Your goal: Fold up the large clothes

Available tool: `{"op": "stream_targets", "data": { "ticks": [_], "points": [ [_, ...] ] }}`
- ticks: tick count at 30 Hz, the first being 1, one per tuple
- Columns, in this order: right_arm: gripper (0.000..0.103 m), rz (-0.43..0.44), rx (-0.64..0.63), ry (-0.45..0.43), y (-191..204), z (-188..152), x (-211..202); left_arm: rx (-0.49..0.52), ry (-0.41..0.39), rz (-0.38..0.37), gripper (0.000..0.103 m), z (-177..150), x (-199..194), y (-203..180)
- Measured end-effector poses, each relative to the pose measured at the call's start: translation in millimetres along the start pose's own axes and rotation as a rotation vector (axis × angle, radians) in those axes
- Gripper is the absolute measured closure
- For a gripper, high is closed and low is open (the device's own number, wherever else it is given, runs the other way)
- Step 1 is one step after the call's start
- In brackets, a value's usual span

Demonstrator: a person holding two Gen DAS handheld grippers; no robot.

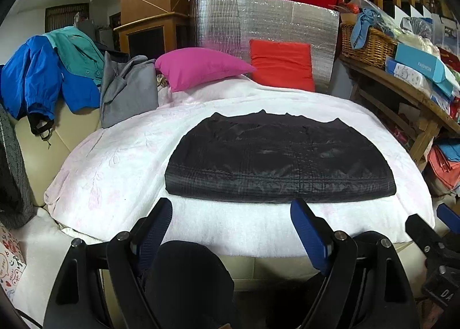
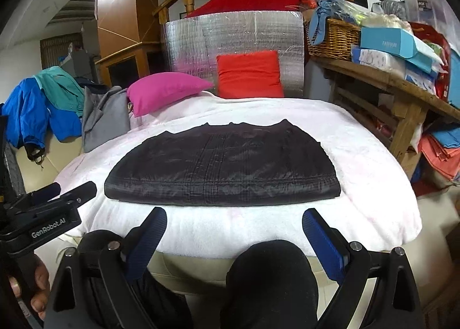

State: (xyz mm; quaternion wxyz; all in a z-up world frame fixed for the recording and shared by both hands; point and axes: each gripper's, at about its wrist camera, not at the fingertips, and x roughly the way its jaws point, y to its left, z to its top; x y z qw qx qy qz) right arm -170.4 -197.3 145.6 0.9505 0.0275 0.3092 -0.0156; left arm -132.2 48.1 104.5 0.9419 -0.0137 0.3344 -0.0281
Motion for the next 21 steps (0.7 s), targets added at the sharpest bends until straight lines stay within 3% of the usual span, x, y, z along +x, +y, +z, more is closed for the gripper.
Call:
{"op": "stream_targets", "data": {
  "ticks": [21],
  "points": [
    [0.006, -0.040, -0.013, 0.011, -3.9, -5.3, 1.0, 0.010, 0.024, 0.017, 0.017, -3.1, -1.4, -3.7]
  ]
}}
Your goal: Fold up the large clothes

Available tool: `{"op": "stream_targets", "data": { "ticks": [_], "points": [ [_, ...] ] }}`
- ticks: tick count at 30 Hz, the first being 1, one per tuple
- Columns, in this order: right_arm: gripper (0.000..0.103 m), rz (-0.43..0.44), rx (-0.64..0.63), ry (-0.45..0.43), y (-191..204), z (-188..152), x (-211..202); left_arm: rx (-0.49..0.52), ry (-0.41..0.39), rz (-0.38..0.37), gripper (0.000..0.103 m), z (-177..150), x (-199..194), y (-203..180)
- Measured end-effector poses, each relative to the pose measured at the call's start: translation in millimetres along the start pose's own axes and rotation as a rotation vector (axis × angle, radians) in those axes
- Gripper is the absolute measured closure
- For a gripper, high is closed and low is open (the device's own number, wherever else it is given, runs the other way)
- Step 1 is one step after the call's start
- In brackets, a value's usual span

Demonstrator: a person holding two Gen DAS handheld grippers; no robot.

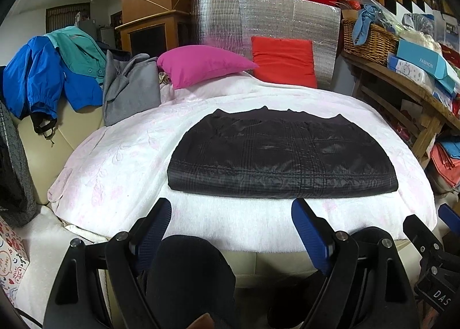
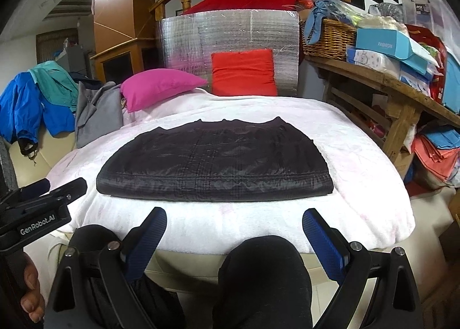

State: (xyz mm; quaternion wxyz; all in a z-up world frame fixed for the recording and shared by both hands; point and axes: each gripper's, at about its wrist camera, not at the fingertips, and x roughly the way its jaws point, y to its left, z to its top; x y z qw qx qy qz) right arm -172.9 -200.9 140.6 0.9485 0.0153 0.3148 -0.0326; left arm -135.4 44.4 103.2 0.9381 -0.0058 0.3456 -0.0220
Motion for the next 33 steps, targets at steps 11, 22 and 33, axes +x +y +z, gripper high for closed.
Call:
{"op": "stream_targets", "data": {
  "ticks": [11, 22, 33],
  "points": [
    [0.006, -0.028, -0.007, 0.008, -0.5, 1.6, 1.6, 0.002, 0.001, -0.006, 0.012, 1.3, -1.8, 2.0],
    [0.006, -0.053, 0.003, 0.011, -7.4, 3.3, 2.2, 0.010, 0.006, -0.025, 0.008, 1.4, -2.1, -2.6],
    [0.006, -0.066, -0.010, 0.014, -5.8, 2.0, 3.0, 0.030, -0.005, -0.032, 0.006, -2.1, -5.5, -8.6]
  ]
}}
